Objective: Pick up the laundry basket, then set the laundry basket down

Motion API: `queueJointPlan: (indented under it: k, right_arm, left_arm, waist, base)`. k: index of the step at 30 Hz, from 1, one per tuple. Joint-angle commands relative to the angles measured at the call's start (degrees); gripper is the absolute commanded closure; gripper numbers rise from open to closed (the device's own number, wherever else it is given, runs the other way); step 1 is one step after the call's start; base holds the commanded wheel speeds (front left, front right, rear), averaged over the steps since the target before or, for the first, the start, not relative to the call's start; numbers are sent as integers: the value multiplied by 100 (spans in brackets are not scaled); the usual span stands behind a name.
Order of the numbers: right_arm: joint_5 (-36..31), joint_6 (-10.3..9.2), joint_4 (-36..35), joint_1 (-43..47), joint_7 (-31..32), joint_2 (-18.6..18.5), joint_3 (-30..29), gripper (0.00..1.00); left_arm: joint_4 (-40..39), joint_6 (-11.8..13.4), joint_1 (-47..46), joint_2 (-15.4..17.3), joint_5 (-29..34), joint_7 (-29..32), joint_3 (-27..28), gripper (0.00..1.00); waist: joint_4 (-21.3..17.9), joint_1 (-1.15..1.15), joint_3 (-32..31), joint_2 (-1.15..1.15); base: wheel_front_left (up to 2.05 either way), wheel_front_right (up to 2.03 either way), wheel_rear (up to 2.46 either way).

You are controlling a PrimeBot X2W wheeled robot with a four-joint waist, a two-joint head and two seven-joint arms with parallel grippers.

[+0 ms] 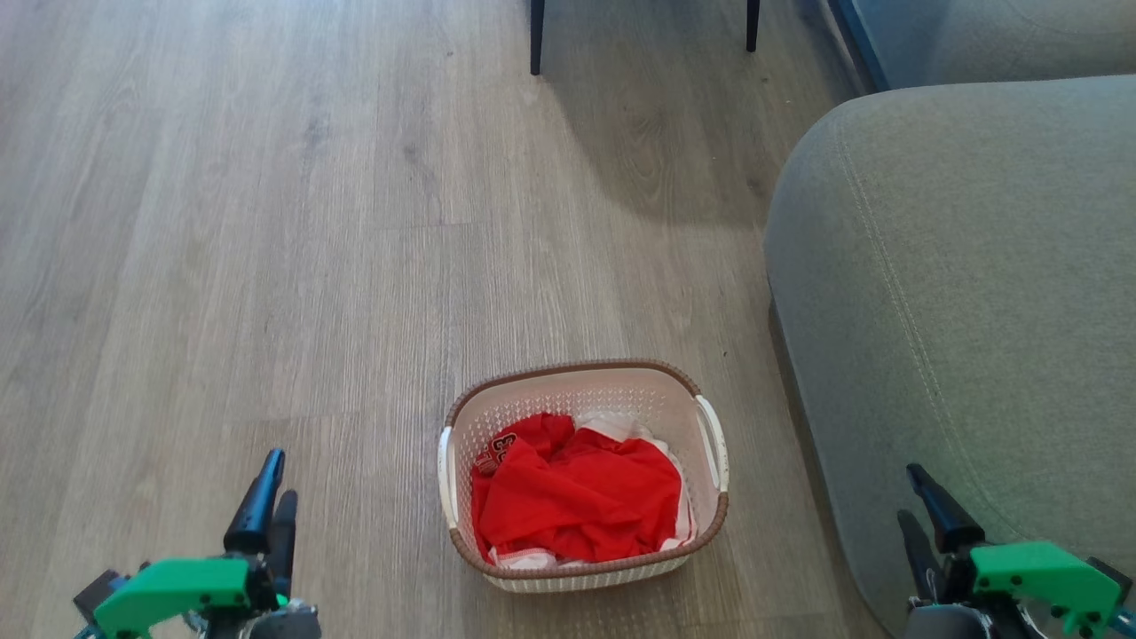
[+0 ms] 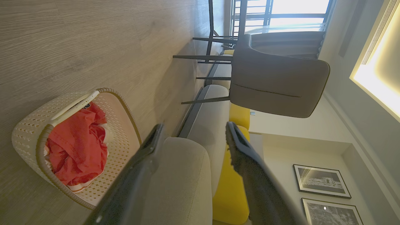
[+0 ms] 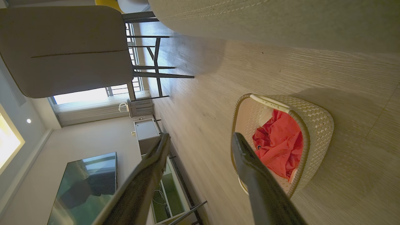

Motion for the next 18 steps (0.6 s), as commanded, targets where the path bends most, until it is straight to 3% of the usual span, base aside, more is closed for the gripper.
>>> queueJointPlan:
  k: [1,18]
  right_arm:
    - [-91,-1,-210,-205,-72,-34,34,0]
    - [-1183,-2,-501,-261,-357,-48,134,0]
  left_arm:
    - [-238,18,-229,41,86,-59,-5,0]
    - [-678,231,-260,48,1182,-347,-178,0]
  waist:
    - [1,0,-1,0]
    - [1,0,-3,0]
  base:
    - [0,0,0]
    - [0,0,0]
